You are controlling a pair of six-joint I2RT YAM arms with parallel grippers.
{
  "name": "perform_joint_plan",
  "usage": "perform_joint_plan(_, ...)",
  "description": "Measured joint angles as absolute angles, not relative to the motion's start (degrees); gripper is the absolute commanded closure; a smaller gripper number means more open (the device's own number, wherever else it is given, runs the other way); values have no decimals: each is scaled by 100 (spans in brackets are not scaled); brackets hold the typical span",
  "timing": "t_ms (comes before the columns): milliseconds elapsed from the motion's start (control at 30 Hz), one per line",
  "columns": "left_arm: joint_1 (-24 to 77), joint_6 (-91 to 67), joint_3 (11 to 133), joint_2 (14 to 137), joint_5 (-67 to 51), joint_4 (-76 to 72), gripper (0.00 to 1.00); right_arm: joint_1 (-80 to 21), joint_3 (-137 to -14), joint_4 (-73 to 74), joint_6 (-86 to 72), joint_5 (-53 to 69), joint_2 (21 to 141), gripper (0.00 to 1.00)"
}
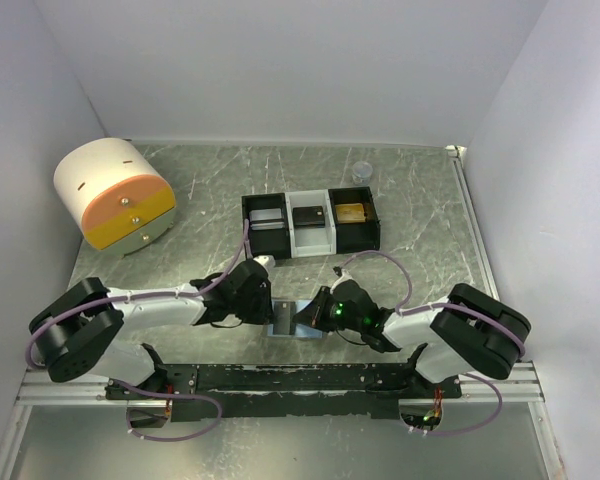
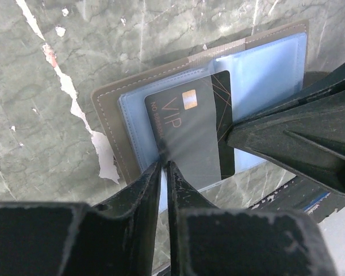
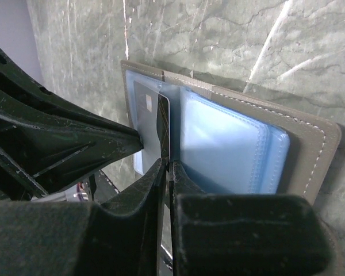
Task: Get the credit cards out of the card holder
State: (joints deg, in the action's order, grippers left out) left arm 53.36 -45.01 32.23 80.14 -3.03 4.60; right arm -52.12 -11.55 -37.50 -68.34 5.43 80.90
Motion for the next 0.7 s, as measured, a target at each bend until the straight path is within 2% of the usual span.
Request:
perform_joint_plan(300,5446,-4547,3223,7977,-123,495,82,-5190,-1061,-4237,-6949,711,8368,91)
perform_joint_plan(467,5454,-4547,3218,7957,-102,521,82,-5181,-1024,-4451,-7026,751,8503,100)
perform_joint_plan(700,5476,-4550,3218,7922,-32,598,83,-5109,-781,-4657,-7155,701,8379,100)
